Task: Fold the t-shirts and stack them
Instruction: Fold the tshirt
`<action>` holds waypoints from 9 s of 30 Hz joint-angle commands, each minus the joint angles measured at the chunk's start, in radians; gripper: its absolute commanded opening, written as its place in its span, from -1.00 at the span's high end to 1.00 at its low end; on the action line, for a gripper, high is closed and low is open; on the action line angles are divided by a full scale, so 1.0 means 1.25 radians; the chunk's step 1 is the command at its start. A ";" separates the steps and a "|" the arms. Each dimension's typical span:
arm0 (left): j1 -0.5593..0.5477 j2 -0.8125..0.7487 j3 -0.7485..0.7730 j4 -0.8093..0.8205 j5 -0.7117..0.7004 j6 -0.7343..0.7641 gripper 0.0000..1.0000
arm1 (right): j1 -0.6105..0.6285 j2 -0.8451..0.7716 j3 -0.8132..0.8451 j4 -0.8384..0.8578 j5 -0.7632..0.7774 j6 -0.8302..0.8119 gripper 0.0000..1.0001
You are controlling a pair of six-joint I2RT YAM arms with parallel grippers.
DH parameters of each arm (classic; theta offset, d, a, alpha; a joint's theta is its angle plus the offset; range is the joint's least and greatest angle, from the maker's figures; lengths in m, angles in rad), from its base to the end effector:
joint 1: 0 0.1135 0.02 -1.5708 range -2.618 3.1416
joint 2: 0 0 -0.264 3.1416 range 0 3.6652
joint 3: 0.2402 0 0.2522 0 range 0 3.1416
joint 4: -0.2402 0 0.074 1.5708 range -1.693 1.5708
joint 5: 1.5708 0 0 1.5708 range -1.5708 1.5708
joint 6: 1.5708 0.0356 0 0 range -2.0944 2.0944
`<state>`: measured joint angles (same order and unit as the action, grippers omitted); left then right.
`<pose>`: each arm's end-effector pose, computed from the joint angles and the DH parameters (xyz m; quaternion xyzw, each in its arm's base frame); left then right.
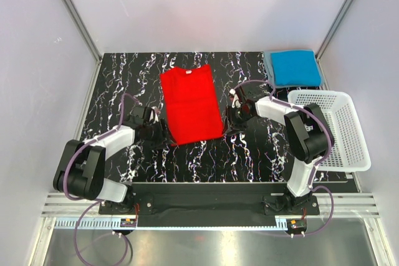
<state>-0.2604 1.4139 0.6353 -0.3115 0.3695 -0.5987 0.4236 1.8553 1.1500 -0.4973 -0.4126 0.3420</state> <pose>0.2333 -0.0755 0.1499 -0.1176 0.9485 -0.2597 0.1384 0.3204 0.1601 0.1543 -0.0767 0.9599 0.2537 0.0910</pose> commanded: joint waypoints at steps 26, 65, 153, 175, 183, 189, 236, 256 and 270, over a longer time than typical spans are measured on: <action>0.001 -0.024 0.009 0.010 -0.048 -0.006 -0.02 | -0.017 -0.073 -0.023 0.036 0.000 0.006 -0.04; -0.002 0.096 -0.060 0.074 -0.067 0.005 0.20 | -0.019 0.031 -0.096 0.133 -0.069 0.003 0.94; -0.115 -0.096 0.390 -0.280 -0.232 -0.039 1.00 | 0.053 -0.288 0.044 -0.061 0.185 0.149 1.00; 0.033 0.273 0.750 -0.114 -0.113 0.038 1.00 | -0.035 0.083 0.499 -0.031 0.123 0.090 1.00; 0.068 0.355 0.792 -0.004 -0.126 0.034 1.00 | -0.073 0.198 0.613 -0.027 0.101 0.084 1.00; 0.092 0.475 0.847 0.066 -0.076 0.018 0.95 | -0.087 0.299 0.688 0.019 0.048 0.069 0.94; 0.023 0.383 0.467 0.252 0.040 0.155 0.28 | -0.145 0.339 0.421 0.157 -0.246 -0.096 -0.20; 0.089 0.441 0.555 0.190 0.009 0.092 -0.04 | -0.145 0.341 0.376 0.206 -0.192 -0.081 0.97; 0.125 0.507 0.567 0.247 0.139 0.081 -0.03 | -0.145 0.279 0.324 0.271 -0.183 0.001 0.16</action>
<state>-0.1009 2.0190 1.3273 -0.0540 0.4965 -0.4843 0.2394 2.2616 1.5673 -0.2005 -0.6750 0.3107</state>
